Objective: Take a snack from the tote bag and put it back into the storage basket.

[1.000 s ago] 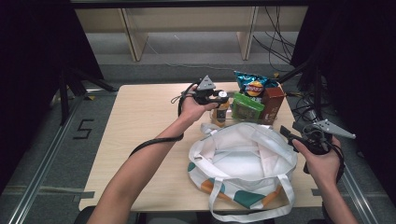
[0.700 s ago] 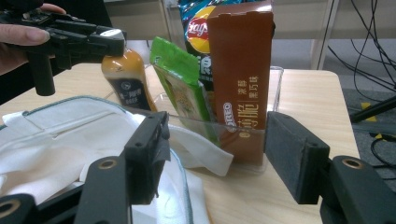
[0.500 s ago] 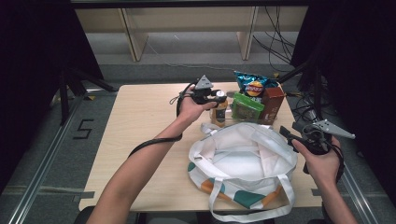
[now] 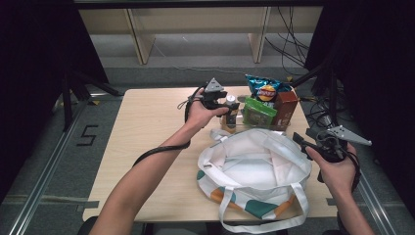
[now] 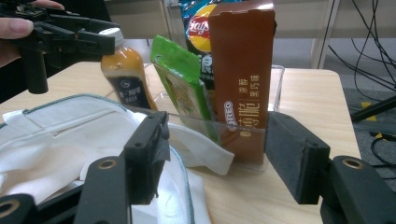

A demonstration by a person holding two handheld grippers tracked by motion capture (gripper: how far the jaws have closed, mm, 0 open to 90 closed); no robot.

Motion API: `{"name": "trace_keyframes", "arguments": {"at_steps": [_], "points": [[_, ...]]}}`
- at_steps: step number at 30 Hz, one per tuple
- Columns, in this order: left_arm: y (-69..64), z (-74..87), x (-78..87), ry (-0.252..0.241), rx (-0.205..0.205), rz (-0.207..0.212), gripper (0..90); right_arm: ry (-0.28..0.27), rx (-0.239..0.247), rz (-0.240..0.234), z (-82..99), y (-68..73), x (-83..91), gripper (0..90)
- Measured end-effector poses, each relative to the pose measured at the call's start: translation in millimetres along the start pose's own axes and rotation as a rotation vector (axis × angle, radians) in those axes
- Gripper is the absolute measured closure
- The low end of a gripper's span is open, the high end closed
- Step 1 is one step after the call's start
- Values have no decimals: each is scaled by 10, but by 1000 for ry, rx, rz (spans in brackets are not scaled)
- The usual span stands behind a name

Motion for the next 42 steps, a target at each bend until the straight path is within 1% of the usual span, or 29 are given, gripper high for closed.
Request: {"name": "trace_keyframes", "arguments": {"at_steps": [1, 2, 3, 7, 8, 11, 12, 13, 14, 16, 17, 21, 22, 24, 25, 28, 29, 31, 33, 35, 36, 38, 39, 40, 41, 42], "points": [[-9, -8, 10, -2, -1, -1, 251, -10, 18, 2, 2, -11, -7, 409], [-18, -17, 24, -3, -3, -6, 243, -12, 23, 8, 1, -12, -6, 409], [-24, -24, 36, -2, -6, -8, 238, -11, 20, 2, 2, -10, -7, 409], [-39, -35, 77, -8, -6, -16, 227, -9, 13, 2, 6, -1, -9, 409], [-45, -37, 111, -1, 0, -23, 224, -10, 14, 3, 5, -2, -10, 409], [-57, -32, 140, -2, 4, -25, 224, -9, 10, 3, 6, 1, -8, 409], [-81, -29, 186, 9, 12, -37, 224, -7, 6, 8, 6, 2, -3, 409], [-96, -28, 209, 7, 16, -42, 225, -14, 2, 10, 8, 3, -5, 408], [-113, -29, 237, 7, 18, -48, 224, -8, 9, 1, 7, -4, -5, 409], [-149, -23, 282, 3, 24, -50, 219, -11, 17, 9, 8, -7, -7, 408], [-163, -17, 313, 9, 24, -56, 218, -7, 7, 9, 9, 3, -5, 408], [-215, -5, 420, 3, 15, -51, 217, -9, 6, 2, 5, 8, -2, 408], [-232, -4, 445, -5, 16, -44, 217, 1, -13, 1, -1, 22, 7, 408], [-266, 4, 498, -12, 12, -40, 216, -2, -6, -2, -2, 15, 3, 408], [-281, 12, 525, -10, 8, -40, 216, -7, 8, -3, -5, 4, 1, 408], [-338, 40, 600, -8, -4, -28, 216, -10, 6, 0, -9, 2, -1, 408], [-358, 48, 629, -11, -8, -23, 216, -11, -2, -6, -9, 11, 1, 408], [-395, 72, 686, -10, -11, -23, 216, -19, 23, 3, -8, -7, 2, 408], [-436, 97, 739, -11, -14, -17, 216, -17, 11, 5, -10, 1, 0, 408], [-458, 110, 766, -11, -16, -12, 216, -18, 22, 5, -13, -4, 3, 408], [-511, 144, 819, -18, -18, -1, 216, 1, -26, -2, -15, 35, 24, 408], [-569, 176, 868, -32, -20, 14, 216, -7, -18, 1, -20, 28, 23, 408], [-595, 192, 891, -30, -25, 16, 216, -24, 9, 0, -22, 6, 11, 408], [-617, 206, 910, -30, -27, 16, 216, -19, 8, -5, -21, 5, 14, 408], [-637, 219, 927, -29, -28, 18, 216, -24, 10, 1, -22, 2, 12, 408], [-657, 230, 942, -31, -27, 20, 216, -6, -25, 0, -20, 30, 23, 408]]}}
Point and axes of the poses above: each handheld gripper's, and its own axes: x roughly backward along the jaws, z roughly out of its underside, y roughly to its left, the point moved 2 cm from there along -x, roughly forward along the jaws, and after that the axes turned 9 degrees about z, right-handed, at the moved point
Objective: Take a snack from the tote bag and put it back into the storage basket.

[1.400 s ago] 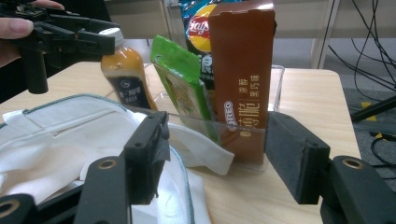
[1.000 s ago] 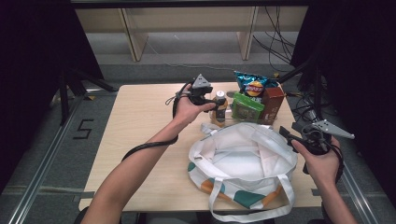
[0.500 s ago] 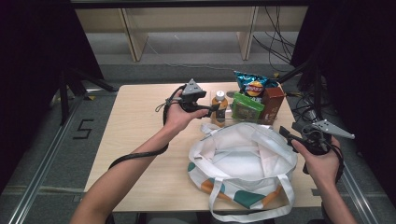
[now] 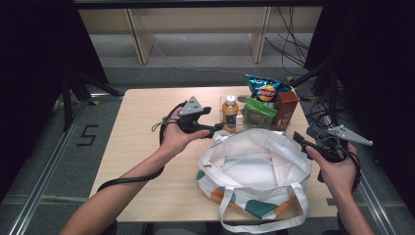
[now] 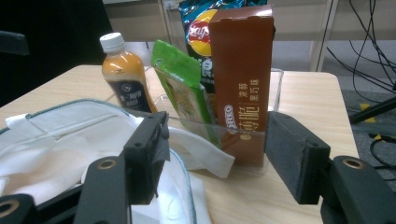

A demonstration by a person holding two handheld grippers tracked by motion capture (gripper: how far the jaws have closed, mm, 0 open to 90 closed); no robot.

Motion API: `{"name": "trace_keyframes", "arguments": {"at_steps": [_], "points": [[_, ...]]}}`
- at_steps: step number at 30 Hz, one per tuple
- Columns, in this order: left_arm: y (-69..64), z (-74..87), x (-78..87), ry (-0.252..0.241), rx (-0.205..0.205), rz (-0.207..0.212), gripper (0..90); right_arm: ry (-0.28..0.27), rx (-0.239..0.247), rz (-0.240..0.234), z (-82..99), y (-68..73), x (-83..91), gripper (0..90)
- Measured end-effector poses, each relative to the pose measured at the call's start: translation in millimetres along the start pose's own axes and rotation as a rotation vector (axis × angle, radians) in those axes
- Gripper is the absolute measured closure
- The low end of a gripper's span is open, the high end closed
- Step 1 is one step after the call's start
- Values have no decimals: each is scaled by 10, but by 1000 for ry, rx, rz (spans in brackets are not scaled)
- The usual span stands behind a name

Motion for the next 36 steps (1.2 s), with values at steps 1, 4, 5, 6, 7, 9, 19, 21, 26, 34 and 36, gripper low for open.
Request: {"name": "trace_keyframes", "arguments": {"at_steps": [1, 4, 5, 6, 7, 9, 19, 21, 26, 34, 36], "points": [[-17, 11, 10, 1, -2, 3, 216, 2, 2, 1, -1, 2, 1, 408], [-49, 34, 30, 5, -7, 9, 216, -16, 40, -2, -3, -17, -13, 408], [-72, 64, 50, 8, -8, 13, 216, -17, 39, -1, -4, -18, -12, 408], [-79, 81, 63, 11, -11, 15, 216, -15, 26, 1, -1, -12, -9, 407], [-84, 99, 73, 11, -11, 16, 216, -13, 16, 0, 1, -6, -6, 408], [-86, 118, 87, 11, -9, 12, 216, -16, 19, 1, -1, -9, -8, 408], [-102, 291, 227, 15, -12, 9, 214, -16, 32, 8, -4, -15, -5, 407], [-99, 335, 256, 20, -8, 9, 214, -14, 28, 8, -2, -12, -4, 407], [-111, 434, 344, 16, 3, 8, 214, -17, 24, 4, 0, -8, -9, 407], [-199, 598, 473, 6, 12, 10, 222, -14, 13, 5, 6, 2, -7, 408], [-220, 646, 492, 10, 18, 13, 222, -14, 13, 5, 4, 2, -6, 407]]}}
Point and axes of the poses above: each handheld gripper's, and its own axes: x roughly backward along the jaws, z roughly out of its underside, y roughly to its left, the point moved 2 cm from there along -x, roughly forward along the jaws, and after that the axes turned 9 degrees about z, right-handed, at the moved point
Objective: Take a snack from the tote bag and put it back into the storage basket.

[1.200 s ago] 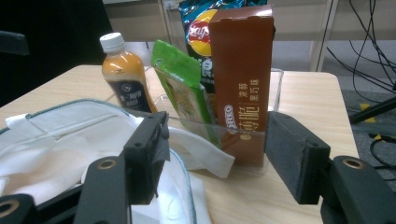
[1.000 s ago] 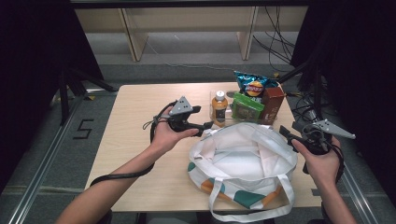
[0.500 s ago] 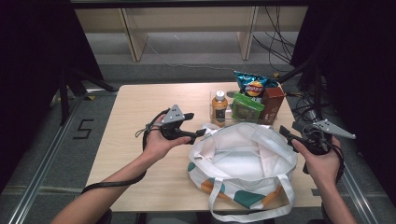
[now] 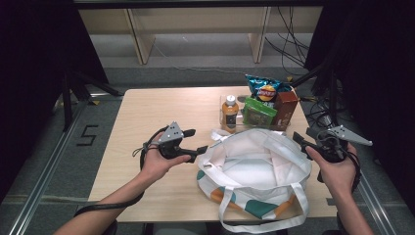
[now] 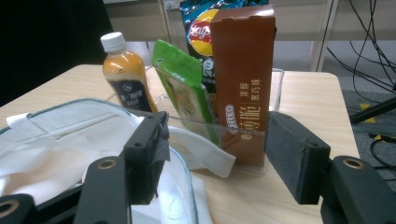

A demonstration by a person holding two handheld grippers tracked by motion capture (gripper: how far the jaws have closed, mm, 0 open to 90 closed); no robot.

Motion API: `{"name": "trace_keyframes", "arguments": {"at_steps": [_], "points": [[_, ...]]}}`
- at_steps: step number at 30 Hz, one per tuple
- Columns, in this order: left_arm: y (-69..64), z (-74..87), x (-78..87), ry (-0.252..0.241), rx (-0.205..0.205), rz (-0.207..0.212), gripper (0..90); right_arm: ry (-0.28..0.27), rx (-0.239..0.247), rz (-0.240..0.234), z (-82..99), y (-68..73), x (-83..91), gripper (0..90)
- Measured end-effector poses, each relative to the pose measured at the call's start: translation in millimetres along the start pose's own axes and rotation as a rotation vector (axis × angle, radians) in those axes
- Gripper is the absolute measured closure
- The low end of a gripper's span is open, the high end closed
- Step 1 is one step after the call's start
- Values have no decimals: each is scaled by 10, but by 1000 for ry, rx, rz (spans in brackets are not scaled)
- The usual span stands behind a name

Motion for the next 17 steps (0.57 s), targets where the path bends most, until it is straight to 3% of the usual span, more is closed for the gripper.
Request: {"name": "trace_keyframes", "arguments": {"at_steps": [2, 5, 7, 8, 9, 10, 14, 15, 17], "points": [[-6, 40, 19, -15, 6, 4, 222, -3, 31, 2, -5, -18, -3, 408], [0, 83, 51, -21, 16, -10, 221, 5, 20, -4, -2, -12, 0, 408], [-3, 96, 65, -30, 24, -11, 222, 3, -15, 7, 9, 18, -3, 407], [-4, 96, 78, -25, 19, -16, 222, 3, 27, -1, 11, -11, -13, 407], [-1, 98, 83, -24, 16, -18, 222, 4, 34, -4, 11, -17, -18, 408], [7, 101, 86, -26, 13, -20, 222, 13, 11, -9, 13, -2, -12, 407], [26, 143, 95, -20, 34, -25, 225, 10, 25, -14, 15, -19, -21, 406], [28, 144, 102, -21, 34, -27, 227, 20, -5, -6, 17, 6, -7, 405], [29, 139, 108, -32, 36, -28, 242, 12, -1, -5, 11, 4, -6, 404]]}}
Point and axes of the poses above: each handheld gripper's, and its own axes: x roughly backward along the jaws, z roughly out of its underside, y roughly to its left, the point moved 2 cm from there along -x, roughly forward along the jaws, and after that the axes turned 9 degrees about z, right-handed, at the moved point
